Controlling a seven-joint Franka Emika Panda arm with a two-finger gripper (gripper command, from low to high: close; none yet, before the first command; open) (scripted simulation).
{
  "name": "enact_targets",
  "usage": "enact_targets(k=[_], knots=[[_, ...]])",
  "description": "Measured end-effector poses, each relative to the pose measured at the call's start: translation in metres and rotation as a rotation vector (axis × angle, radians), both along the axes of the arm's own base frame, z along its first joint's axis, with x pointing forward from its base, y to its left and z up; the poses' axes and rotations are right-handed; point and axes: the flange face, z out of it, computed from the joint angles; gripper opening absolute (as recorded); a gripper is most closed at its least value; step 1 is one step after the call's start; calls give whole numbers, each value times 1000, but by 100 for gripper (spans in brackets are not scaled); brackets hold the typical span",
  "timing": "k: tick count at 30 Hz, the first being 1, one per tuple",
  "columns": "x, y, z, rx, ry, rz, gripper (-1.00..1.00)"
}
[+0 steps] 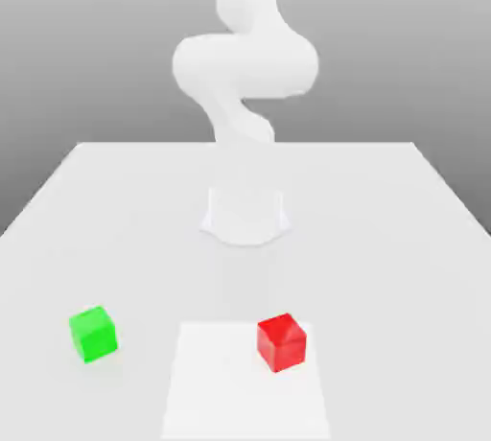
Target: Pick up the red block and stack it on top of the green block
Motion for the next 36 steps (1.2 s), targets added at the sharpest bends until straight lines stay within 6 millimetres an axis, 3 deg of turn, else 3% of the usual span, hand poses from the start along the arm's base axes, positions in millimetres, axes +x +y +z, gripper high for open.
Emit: enact_targets(k=[4, 9, 13, 18, 25, 26, 32, 36], knots=[[43, 9, -99, -11, 151, 89, 0], [61, 28, -224, -45, 334, 195, 0], [48, 42, -325, -92, 484, 283, 0], [2, 50, -435, -173, 668, 388, 0], [-7, 49, -507, -189, 698, 406, 0], [-8, 49, -514, -188, 699, 405, -100], [-8, 49, -518, -188, 700, 405, -100], [-6, 49, -491, -190, 698, 407, -100]])
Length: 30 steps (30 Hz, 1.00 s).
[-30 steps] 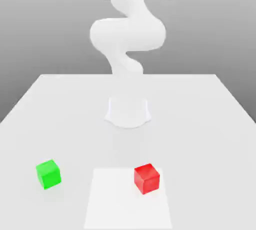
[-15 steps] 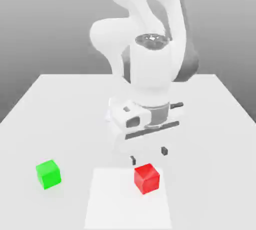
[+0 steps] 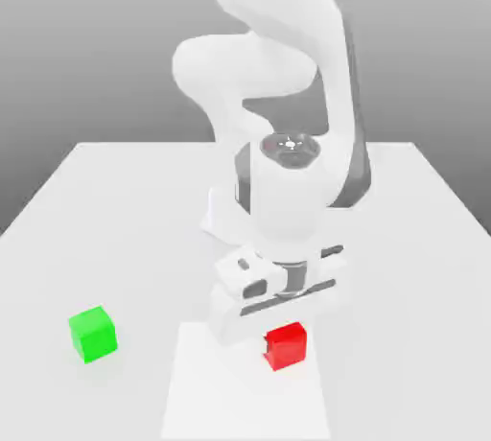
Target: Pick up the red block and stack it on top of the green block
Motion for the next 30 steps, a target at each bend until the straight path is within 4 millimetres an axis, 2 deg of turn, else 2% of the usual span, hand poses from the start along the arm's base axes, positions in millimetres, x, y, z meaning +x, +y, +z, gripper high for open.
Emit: enact_targets(k=[4, 6, 8, 14, 18, 22, 25, 30], knots=[[-2, -2, 34, 1, 2, 2, -100], [2, -13, 42, 0, 0, 44, -100], [7, -60, 48, -1, -2, 15, -100], [5, -149, 62, -4, -4, 83, -100], [-9, -209, 70, -3, -2, 131, -100], [-33, -266, 75, 1, 3, 177, -100], [-32, -272, 70, 3, -1, 207, -100], [-29, -272, 50, 4, -6, 217, -100]])
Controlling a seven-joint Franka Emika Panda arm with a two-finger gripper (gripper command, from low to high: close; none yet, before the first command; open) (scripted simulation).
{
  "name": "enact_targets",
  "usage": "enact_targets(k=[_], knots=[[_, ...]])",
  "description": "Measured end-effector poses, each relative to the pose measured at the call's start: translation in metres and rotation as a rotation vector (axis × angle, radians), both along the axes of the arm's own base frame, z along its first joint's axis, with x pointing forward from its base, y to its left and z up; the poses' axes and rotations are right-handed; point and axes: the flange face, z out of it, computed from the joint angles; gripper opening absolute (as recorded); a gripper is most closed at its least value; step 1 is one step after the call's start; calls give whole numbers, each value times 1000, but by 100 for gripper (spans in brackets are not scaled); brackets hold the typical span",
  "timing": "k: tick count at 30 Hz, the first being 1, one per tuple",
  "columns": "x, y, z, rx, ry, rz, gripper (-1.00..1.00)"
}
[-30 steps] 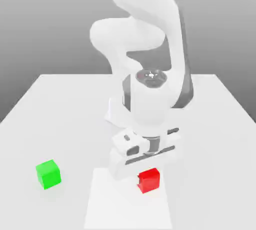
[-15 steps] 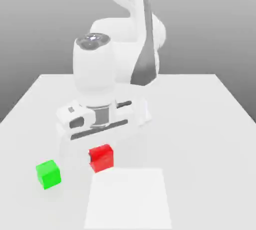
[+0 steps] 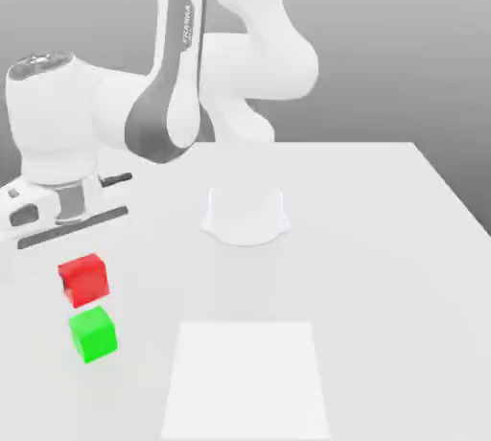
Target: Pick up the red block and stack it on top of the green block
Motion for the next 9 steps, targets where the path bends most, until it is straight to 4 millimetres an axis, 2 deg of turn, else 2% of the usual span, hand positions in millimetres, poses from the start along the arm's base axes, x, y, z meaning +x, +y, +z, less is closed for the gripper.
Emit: enact_targets(k=[6, 7, 9], knots=[[-5, 0, -35, -1, 7, -6, -100], [-6, 0, -39, -2, 8, -7, 100], [-6, 0, -39, -2, 8, -7, 100]])
